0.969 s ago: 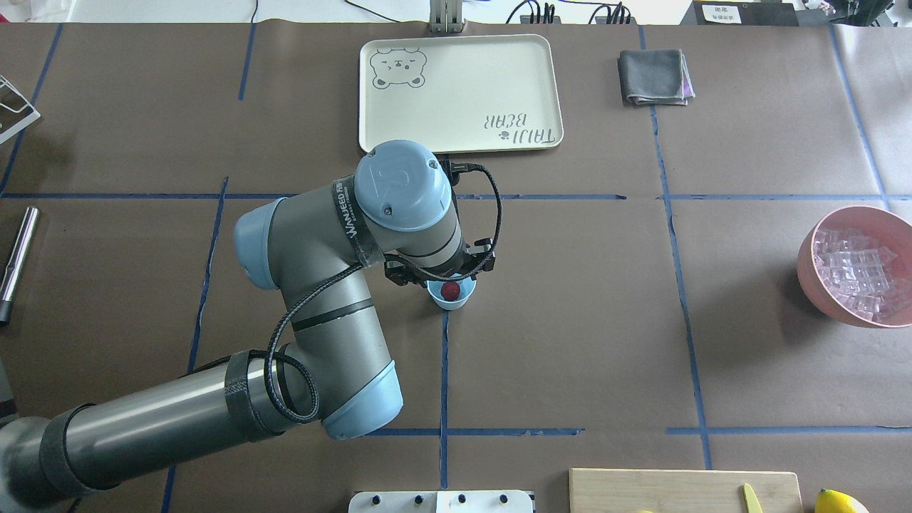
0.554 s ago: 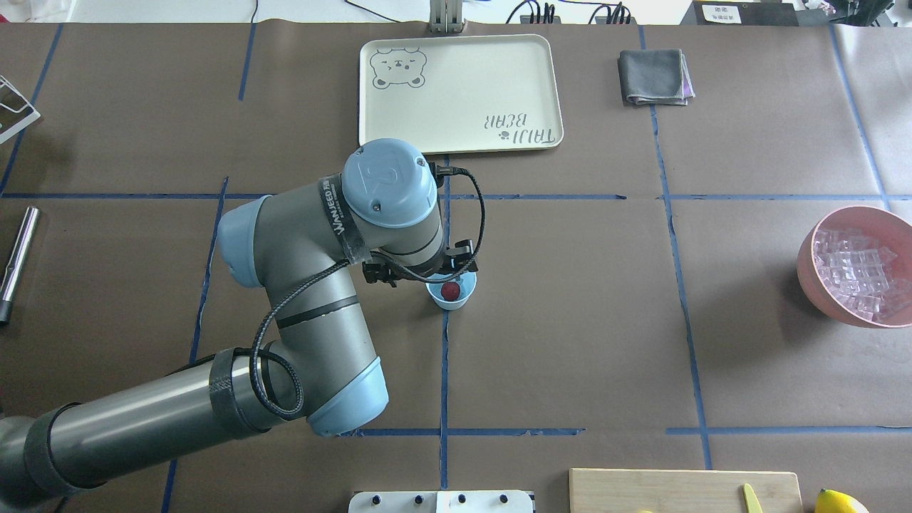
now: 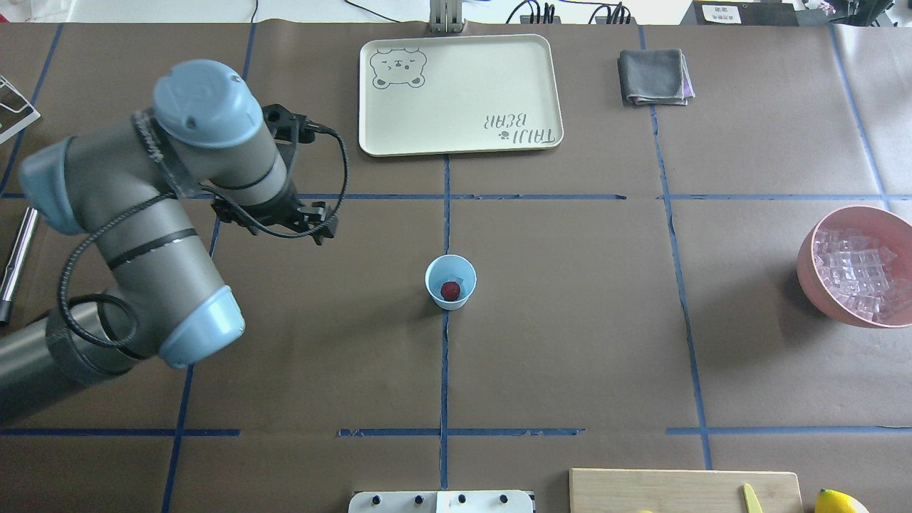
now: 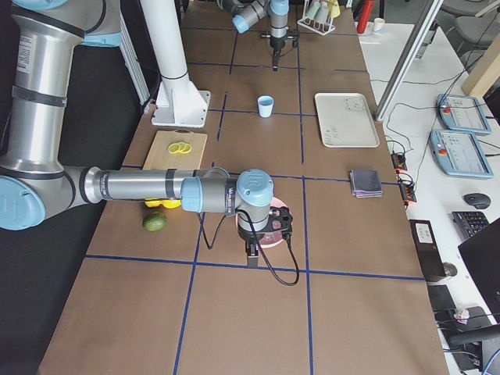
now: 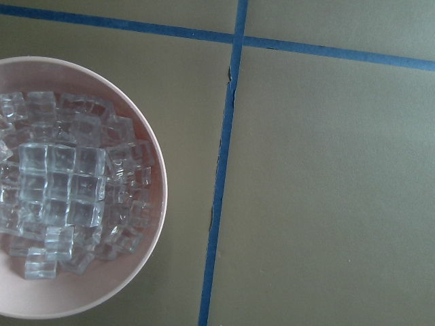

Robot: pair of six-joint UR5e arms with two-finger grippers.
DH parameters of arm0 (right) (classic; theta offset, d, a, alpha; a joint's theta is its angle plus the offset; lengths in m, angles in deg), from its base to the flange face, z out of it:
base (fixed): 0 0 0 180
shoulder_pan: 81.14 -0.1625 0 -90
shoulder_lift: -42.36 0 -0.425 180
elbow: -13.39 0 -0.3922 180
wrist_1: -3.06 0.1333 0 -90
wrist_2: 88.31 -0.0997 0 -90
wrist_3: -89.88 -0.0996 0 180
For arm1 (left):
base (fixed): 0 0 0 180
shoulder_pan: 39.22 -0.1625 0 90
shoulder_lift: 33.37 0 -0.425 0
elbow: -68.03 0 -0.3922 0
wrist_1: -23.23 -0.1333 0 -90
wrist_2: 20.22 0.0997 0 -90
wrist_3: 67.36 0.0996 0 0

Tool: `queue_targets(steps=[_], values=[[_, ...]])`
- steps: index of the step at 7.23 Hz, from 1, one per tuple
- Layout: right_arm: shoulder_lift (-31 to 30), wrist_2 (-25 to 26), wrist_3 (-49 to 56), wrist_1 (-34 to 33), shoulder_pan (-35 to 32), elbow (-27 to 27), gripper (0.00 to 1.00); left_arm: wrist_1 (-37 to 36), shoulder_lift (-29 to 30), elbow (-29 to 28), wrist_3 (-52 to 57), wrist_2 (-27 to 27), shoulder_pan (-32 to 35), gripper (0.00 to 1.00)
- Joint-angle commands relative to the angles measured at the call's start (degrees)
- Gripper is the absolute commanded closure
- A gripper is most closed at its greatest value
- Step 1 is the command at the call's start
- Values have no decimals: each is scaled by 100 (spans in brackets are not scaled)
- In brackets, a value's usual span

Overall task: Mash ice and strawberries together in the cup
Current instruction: 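Move the left gripper back and lower it over the steel muddler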

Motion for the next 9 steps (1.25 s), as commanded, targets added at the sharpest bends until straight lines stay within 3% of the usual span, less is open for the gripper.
queue_targets(steps=[1,4,6,7,9], values=[[9,0,-2,0,0,11,1,15,-812,67,1563,-493,1047,0],[27,0,-2,0,0,11,0,558,-2260,-134,3899,-1564,2680,0],[27,0,-2,0,0,11,1,708,-2756,-493,4974,-1584,3386,0],[27,0,-2,0,0,2,0,1014,-3010,-591,4989,-1698,3459,0],[27,0,-2,0,0,2,0,2310,-3206,-1142,4238,-1716,3442,0]])
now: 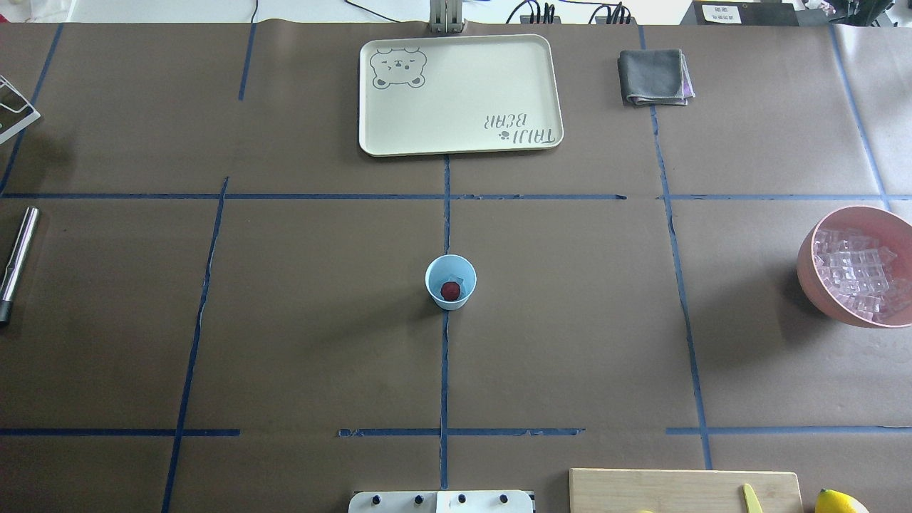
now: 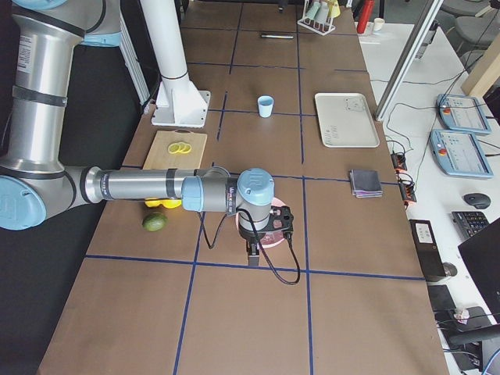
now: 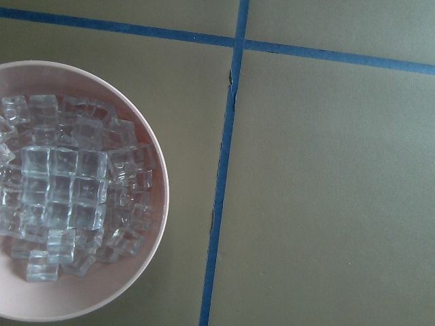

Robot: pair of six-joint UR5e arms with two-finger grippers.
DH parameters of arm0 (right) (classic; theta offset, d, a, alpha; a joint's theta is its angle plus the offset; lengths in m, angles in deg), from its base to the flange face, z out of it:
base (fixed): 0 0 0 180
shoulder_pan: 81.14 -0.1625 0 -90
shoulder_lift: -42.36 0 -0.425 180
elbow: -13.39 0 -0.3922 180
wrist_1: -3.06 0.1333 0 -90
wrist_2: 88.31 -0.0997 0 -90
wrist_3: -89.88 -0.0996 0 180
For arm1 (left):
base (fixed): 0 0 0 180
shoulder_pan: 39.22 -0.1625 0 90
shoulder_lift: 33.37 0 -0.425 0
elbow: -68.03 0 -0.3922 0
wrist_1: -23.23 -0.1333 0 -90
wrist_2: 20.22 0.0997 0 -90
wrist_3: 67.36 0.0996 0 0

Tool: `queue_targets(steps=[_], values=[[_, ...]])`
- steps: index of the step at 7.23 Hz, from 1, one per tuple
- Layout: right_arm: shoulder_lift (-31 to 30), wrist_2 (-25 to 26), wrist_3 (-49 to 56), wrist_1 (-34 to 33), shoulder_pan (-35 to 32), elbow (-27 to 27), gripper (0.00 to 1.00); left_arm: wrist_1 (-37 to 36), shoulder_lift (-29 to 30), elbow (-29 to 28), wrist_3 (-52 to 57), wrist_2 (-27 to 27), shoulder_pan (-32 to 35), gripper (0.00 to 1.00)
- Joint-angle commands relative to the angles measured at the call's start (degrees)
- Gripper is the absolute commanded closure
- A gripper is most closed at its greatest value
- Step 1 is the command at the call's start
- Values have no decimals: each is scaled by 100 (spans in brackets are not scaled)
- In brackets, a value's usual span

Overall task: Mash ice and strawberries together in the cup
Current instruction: 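Move the left gripper back and lower it over the steel muddler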

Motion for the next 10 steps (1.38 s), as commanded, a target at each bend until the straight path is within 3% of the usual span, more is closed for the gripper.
queue_targets(steps=[1,3,4,6,10], values=[[0,0,0,9,0,-10,1,1583,-100,-753,-1084,-13,-2,0],[0,0,0,0,0,-27,1,3375,-65,-1650,-2377,39,-333,0],[-8,0,0,0,0,-19,0,3654,-47,-1776,-2826,92,-702,0],[-17,0,0,0,0,-10,0,3674,-21,-1803,-3006,618,-1160,0],[-17,0,0,0,0,-1,1,3665,347,-2284,-3042,620,-1233,0]])
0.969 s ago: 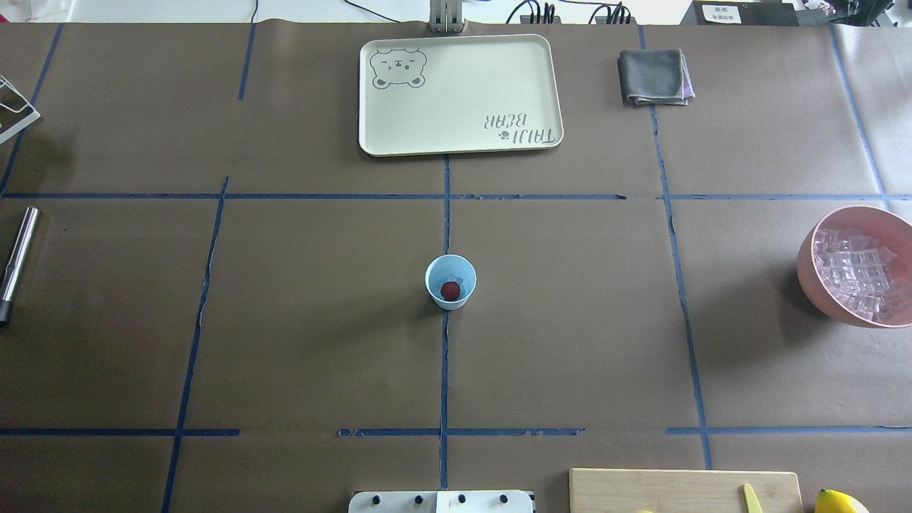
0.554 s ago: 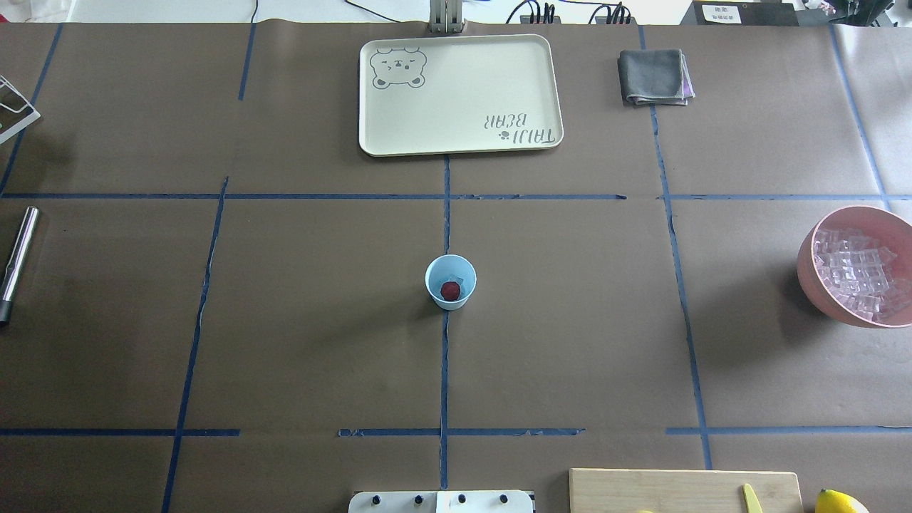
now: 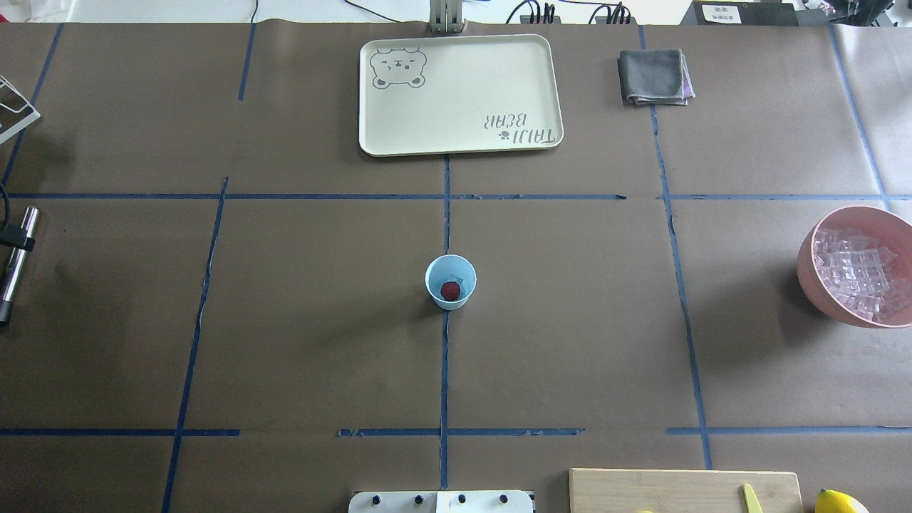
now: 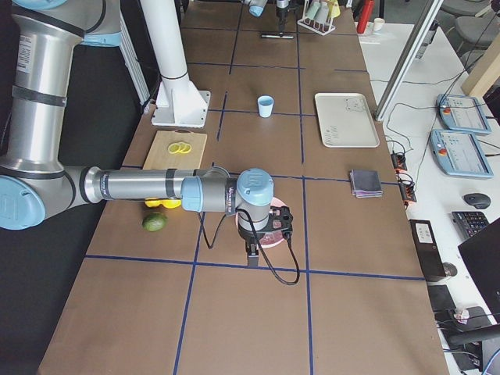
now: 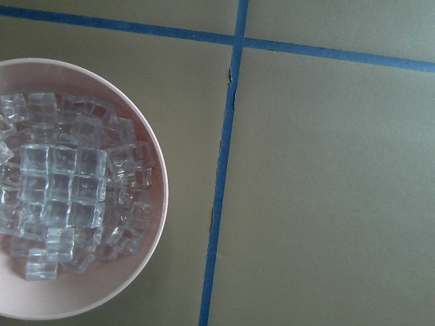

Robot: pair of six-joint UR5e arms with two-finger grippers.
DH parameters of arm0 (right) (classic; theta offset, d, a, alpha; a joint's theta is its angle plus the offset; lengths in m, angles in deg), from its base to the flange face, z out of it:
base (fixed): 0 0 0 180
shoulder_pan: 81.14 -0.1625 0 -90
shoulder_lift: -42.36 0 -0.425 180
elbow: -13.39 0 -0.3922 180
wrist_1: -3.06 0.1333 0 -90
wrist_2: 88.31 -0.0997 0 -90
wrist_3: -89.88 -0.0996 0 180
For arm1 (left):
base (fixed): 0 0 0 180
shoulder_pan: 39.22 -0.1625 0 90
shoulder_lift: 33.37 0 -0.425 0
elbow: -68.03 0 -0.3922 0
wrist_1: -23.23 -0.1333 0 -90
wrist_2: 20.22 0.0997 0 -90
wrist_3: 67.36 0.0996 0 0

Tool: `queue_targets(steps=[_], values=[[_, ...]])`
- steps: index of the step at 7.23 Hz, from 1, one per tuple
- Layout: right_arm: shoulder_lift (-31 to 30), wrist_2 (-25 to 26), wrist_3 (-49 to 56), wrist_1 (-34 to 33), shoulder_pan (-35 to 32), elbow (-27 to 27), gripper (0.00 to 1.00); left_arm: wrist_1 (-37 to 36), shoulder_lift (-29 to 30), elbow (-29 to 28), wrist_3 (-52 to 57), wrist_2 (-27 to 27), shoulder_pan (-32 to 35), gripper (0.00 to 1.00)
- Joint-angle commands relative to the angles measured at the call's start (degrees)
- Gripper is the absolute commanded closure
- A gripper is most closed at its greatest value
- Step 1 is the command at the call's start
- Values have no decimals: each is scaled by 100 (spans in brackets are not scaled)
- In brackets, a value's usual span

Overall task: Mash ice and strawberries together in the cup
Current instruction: 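Move the left gripper back and lower it over the steel muddler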

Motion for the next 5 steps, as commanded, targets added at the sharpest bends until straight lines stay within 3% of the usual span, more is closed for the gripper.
queue_targets(steps=[1,3,5], values=[[0,0,0,9,0,2,1,0,322,-338,1,4,-14,0],[0,9,0,9,0,2,0,0,341,-348,-8,4,-14,4],[0,0,0,9,0,-7,0,8,350,-330,27,-14,-22,63]])
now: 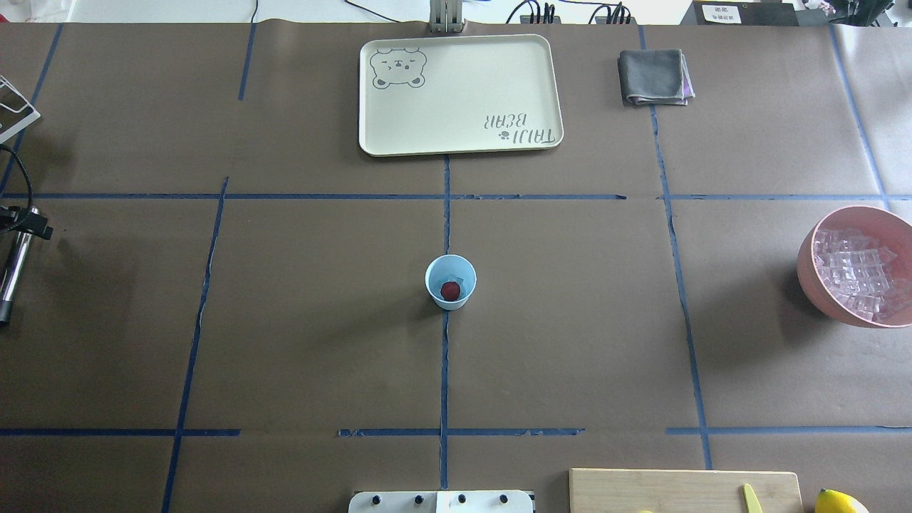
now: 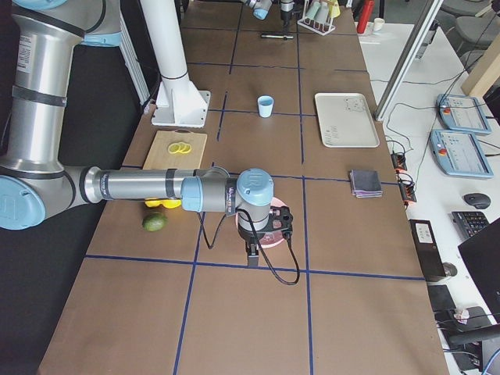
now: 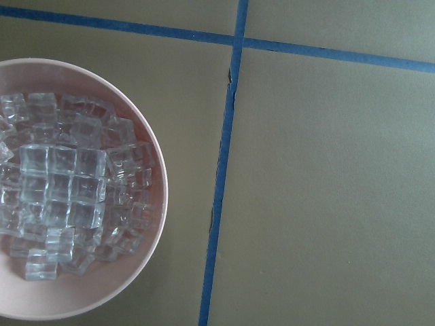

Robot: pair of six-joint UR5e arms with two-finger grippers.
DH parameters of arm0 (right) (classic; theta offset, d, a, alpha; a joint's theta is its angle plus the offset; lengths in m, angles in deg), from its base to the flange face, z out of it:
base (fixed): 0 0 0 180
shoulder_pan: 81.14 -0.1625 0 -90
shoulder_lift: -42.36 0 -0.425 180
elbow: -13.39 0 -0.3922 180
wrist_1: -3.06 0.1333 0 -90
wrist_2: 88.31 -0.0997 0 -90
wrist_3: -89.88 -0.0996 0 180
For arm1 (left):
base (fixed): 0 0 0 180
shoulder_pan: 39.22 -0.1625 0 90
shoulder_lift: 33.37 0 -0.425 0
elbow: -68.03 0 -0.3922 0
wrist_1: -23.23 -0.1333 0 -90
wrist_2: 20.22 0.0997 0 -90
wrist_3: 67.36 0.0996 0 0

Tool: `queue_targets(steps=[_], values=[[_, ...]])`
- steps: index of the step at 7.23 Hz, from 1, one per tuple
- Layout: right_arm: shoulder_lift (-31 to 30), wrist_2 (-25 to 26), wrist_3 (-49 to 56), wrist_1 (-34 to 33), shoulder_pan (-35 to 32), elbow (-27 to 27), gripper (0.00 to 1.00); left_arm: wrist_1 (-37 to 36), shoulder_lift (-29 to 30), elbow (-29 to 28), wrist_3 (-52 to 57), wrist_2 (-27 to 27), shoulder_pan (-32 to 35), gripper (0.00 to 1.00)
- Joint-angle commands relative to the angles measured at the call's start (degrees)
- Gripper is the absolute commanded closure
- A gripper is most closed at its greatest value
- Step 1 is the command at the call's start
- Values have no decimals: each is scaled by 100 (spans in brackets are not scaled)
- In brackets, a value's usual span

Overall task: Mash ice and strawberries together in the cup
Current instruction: 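Grasp the steel muddler upright with the left gripper and lift it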

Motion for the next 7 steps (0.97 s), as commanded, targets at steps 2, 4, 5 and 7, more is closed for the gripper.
queue_targets(steps=[2,4,5,7], values=[[0,-2,0,-8,0,-4,0,7,-3,18,25,8,-12,93],[0,-2,0,-8,0,-13,0,-2,-21,36,25,17,-3,96],[0,-2,0,1,0,-22,0,-11,-12,123,25,-18,-3,99],[0,-2,-9,-8,0,-31,1,15,-3,639,42,16,14,100]])
